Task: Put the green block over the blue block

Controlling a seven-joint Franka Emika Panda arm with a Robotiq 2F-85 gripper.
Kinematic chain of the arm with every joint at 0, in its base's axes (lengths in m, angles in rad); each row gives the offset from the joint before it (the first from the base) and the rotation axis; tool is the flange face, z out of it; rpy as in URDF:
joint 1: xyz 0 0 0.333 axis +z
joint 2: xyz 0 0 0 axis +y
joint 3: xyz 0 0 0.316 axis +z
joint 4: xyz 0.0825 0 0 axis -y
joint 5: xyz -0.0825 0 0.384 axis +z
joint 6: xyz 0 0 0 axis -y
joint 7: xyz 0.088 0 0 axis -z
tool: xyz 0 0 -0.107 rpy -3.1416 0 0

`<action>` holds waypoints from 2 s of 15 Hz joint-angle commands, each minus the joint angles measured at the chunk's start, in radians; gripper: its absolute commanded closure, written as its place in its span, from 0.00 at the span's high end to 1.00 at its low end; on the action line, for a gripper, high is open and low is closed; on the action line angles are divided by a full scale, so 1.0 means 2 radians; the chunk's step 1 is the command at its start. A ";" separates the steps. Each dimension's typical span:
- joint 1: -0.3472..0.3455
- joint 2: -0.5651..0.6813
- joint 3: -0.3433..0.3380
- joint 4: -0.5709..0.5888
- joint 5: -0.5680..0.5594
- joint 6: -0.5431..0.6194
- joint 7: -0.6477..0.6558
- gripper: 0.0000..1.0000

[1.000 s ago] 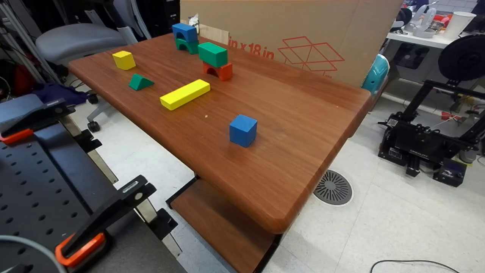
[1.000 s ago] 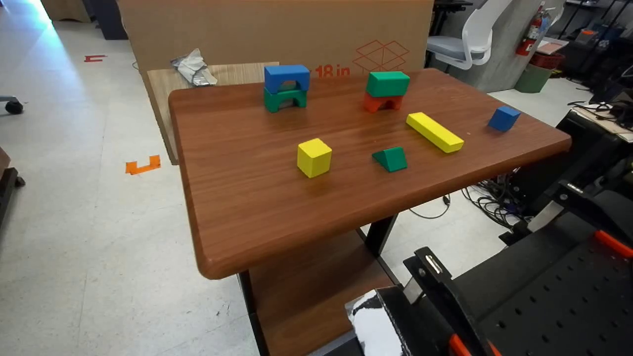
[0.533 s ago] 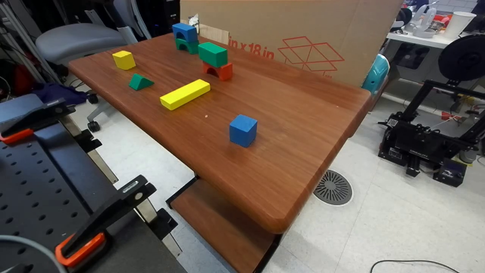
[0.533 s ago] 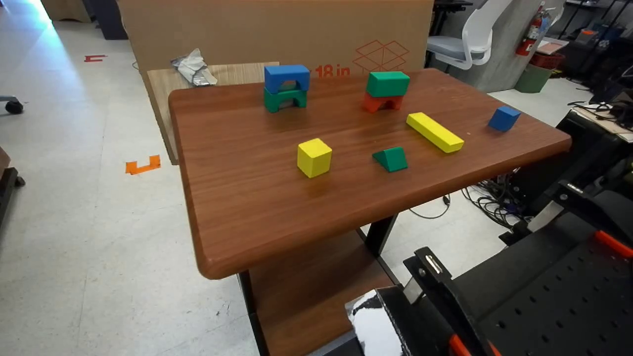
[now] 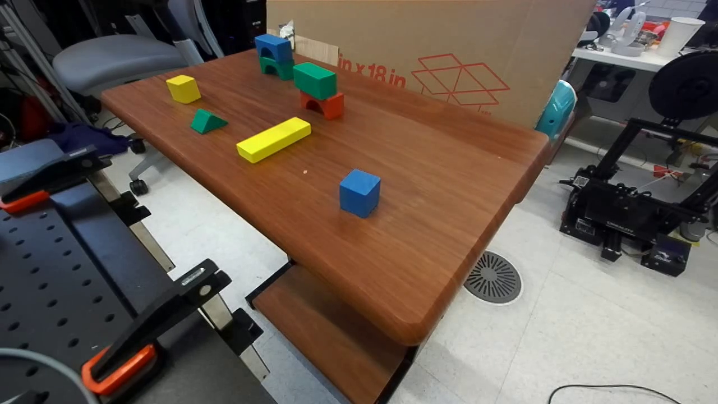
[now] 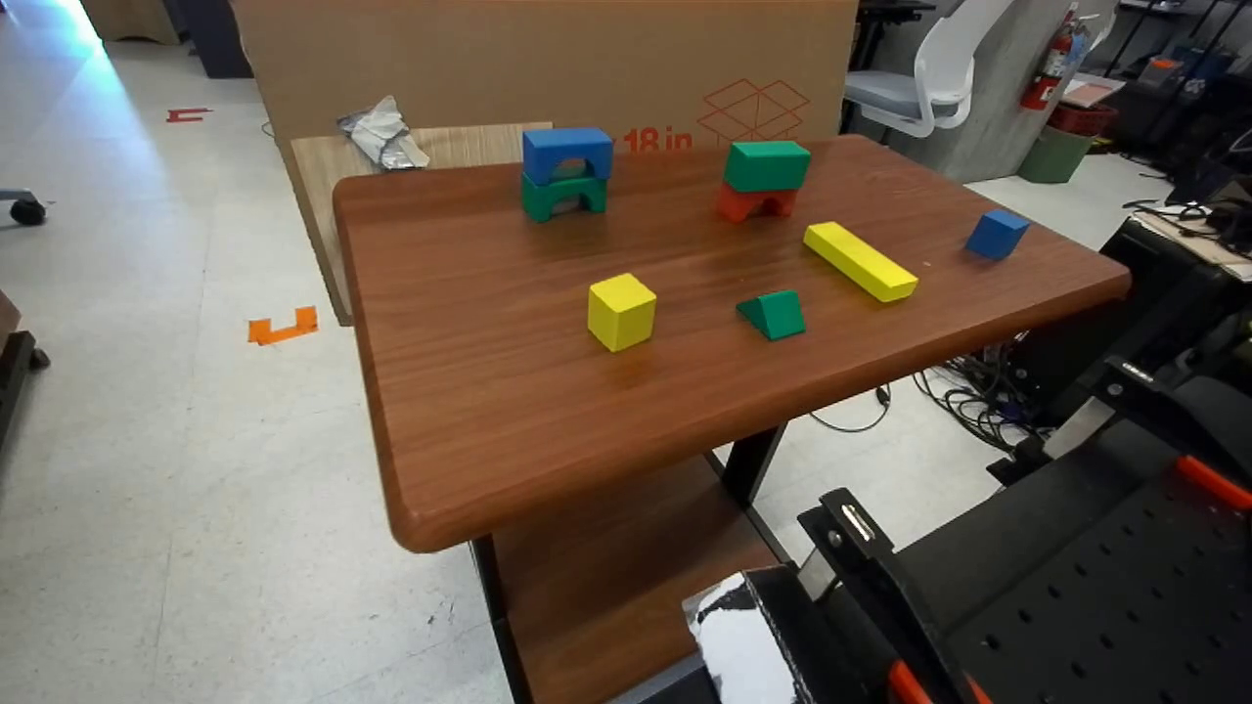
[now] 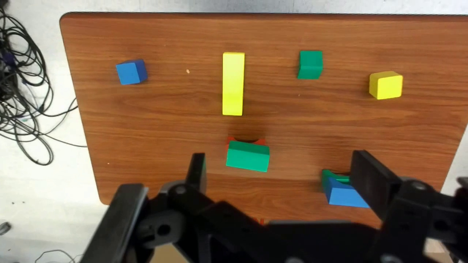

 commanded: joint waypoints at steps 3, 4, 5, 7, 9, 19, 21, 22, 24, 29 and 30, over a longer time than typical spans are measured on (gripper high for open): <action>0.003 0.107 -0.018 0.077 0.040 -0.004 -0.028 1.00; 0.003 0.124 -0.019 0.087 0.044 -0.003 -0.027 1.00; 0.003 0.139 -0.020 0.097 0.048 0.000 -0.024 1.00; 0.002 0.168 -0.022 0.120 0.059 -0.003 -0.023 1.00; 0.002 0.195 -0.024 0.140 0.065 -0.003 -0.024 1.00; 0.000 0.303 -0.038 0.228 0.068 -0.008 -0.028 1.00; 0.000 0.318 -0.040 0.240 0.067 -0.009 -0.027 1.00; 0.001 0.324 -0.040 0.245 0.066 -0.008 -0.028 1.00; 0.002 0.335 -0.042 0.254 0.064 -0.008 -0.027 1.00; 0.006 0.355 -0.044 0.269 0.057 -0.005 -0.025 1.00; 0.007 0.358 -0.044 0.270 0.056 -0.006 -0.024 1.00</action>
